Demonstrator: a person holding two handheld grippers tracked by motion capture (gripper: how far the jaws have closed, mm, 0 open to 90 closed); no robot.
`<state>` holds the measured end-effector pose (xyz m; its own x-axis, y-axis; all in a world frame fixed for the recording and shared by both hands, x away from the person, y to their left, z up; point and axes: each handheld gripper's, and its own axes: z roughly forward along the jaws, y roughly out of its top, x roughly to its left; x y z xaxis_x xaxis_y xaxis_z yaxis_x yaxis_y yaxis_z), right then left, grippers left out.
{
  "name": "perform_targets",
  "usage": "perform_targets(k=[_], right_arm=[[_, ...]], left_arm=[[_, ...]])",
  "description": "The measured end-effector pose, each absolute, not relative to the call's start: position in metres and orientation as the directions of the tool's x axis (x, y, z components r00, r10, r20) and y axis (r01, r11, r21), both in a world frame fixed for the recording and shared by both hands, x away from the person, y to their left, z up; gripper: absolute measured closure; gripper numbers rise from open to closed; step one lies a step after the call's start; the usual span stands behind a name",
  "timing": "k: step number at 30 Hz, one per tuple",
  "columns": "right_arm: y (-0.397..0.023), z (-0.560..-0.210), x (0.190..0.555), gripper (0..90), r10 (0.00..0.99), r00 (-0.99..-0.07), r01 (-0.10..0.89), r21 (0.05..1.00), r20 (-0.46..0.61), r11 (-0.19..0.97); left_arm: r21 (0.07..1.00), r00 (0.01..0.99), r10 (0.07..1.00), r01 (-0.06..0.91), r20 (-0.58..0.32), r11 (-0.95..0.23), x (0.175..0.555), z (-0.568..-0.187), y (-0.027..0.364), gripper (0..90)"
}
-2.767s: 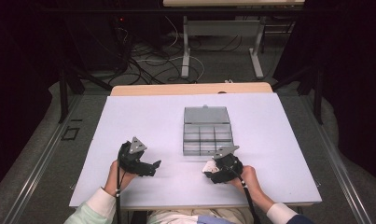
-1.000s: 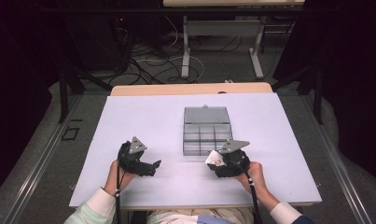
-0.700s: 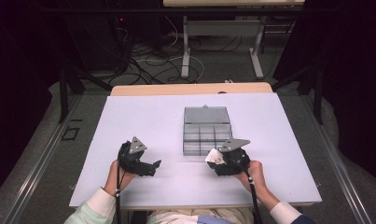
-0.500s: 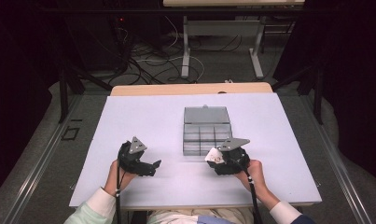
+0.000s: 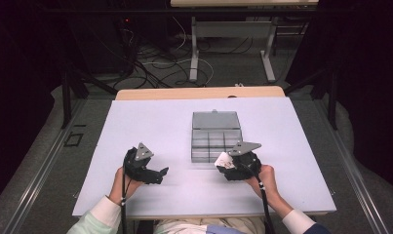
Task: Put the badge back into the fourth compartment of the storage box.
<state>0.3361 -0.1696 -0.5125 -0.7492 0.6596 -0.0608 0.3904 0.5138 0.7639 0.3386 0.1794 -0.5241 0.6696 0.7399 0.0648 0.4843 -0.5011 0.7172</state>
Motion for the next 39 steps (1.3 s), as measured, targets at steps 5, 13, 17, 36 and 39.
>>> perform_targets(k=[5,13,17,36,39], right_arm=[[-0.171,-0.508,0.339,32.8,0.662,-0.747,0.382,0.774,-0.063,0.505],[-0.172,-0.5,0.346,32.8,0.674,-0.736,0.373,0.788,-0.07,0.49],[-0.172,-0.498,0.348,32.8,0.675,-0.734,0.371,0.79,-0.073,0.488],[-0.155,-0.497,0.369,32.7,0.681,-0.726,0.36,0.79,-0.097,0.496],[-0.151,-0.498,0.371,32.8,0.683,-0.724,0.361,0.789,-0.099,0.497]], left_arm=[[0.713,0.672,0.738,0.487,0.063,-0.504,0.339,-0.524,0.18,1.3],[0.728,0.661,0.748,0.481,0.066,-0.489,0.339,-0.526,0.178,1.3],[0.727,0.66,0.748,0.482,0.066,-0.489,0.339,-0.526,0.178,1.3],[0.736,0.657,0.752,0.48,0.059,-0.477,0.34,-0.527,0.178,1.2],[0.736,0.657,0.752,0.48,0.059,-0.477,0.34,-0.527,0.178,1.3]])
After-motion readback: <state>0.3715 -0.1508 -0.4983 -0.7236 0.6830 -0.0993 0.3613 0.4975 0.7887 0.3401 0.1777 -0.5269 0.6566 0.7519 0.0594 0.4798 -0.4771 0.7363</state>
